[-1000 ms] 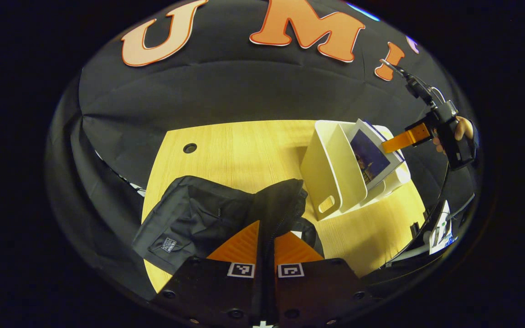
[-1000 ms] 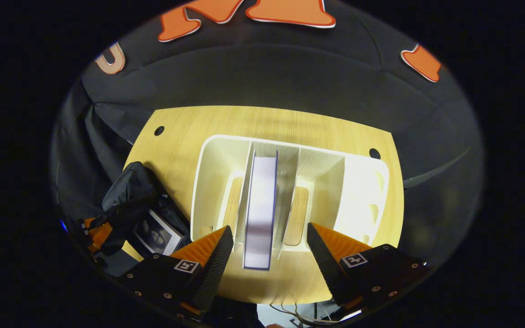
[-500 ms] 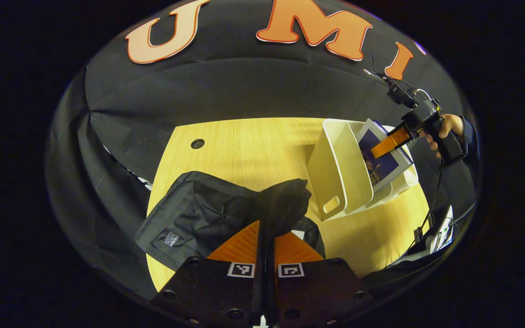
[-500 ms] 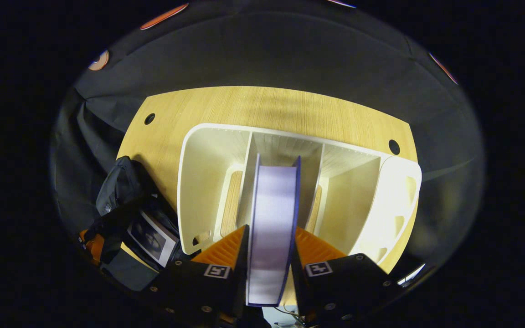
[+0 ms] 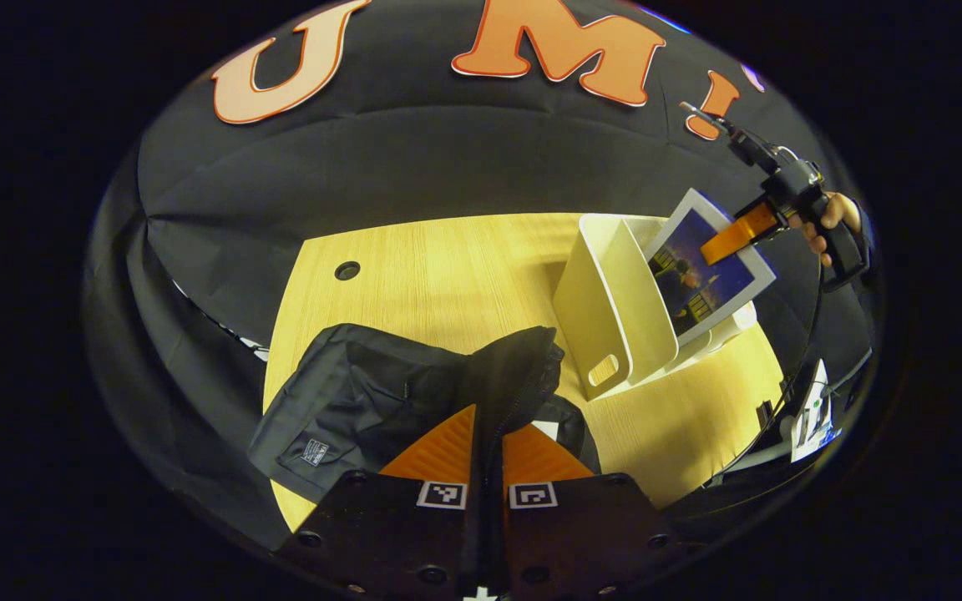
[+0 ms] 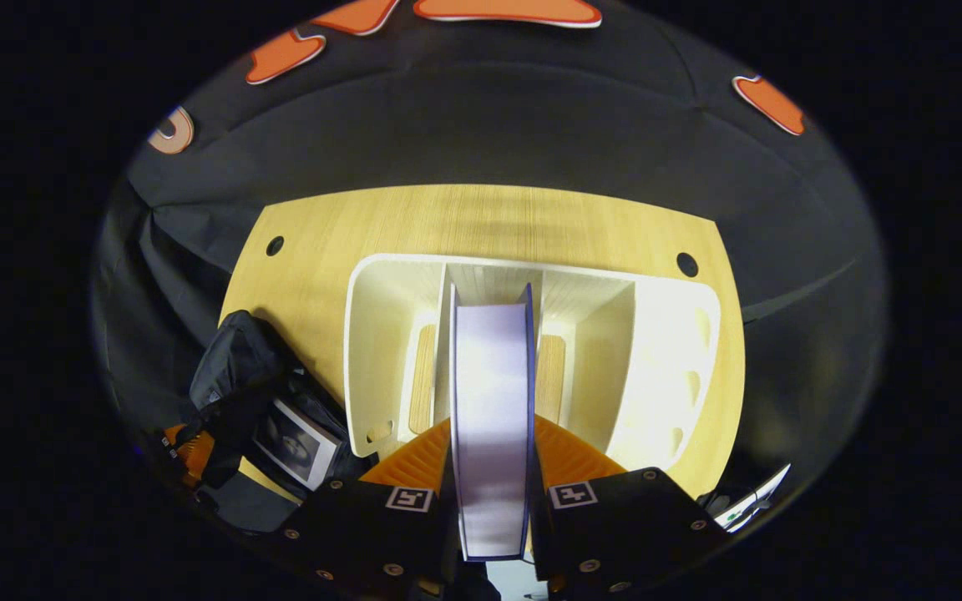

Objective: Open the schoolbag, grab two books from the bookshelf and put them into the schoolbag.

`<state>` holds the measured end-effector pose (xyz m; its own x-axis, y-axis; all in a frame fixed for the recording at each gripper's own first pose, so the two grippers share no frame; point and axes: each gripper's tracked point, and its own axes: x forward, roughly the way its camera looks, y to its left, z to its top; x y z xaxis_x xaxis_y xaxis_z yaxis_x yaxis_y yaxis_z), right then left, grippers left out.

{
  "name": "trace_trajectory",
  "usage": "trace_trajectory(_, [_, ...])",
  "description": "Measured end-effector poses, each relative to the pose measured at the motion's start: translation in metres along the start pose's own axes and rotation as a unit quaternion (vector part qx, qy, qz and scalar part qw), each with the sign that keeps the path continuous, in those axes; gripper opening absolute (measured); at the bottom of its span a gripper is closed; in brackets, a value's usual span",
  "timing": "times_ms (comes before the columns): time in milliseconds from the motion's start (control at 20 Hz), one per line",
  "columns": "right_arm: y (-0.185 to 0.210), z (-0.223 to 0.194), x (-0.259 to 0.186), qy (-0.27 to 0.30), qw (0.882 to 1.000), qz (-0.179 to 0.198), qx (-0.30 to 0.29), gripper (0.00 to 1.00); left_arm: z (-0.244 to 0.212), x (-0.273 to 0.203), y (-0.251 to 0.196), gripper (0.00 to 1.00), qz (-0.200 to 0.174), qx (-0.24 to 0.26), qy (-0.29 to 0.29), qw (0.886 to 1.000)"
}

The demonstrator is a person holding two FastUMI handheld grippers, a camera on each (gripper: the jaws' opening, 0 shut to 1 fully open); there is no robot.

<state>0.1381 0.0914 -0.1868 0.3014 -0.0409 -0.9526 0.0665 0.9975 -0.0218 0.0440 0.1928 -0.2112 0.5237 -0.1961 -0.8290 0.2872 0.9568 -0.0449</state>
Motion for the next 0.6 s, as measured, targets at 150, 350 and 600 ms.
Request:
trace_trajectory(150, [-0.003, -0.011, -0.032, -0.021, 1.000, -0.003, 0.018, 0.35, -0.002, -0.005, 0.001, 0.05, -0.016, 0.010, -0.004, 1.000])
trace_trajectory(350, [-0.003, -0.033, -0.076, -0.055, 0.997, -0.008, 0.044, 0.35, -0.003, -0.006, 0.006, 0.05, -0.033, 0.035, -0.009, 0.999])
trace_trajectory(600, [0.011, -0.075, -0.118, -0.085, 0.992, 0.005, 0.095, 0.35, -0.007, -0.010, 0.007, 0.04, -0.057, 0.066, -0.015, 0.996])
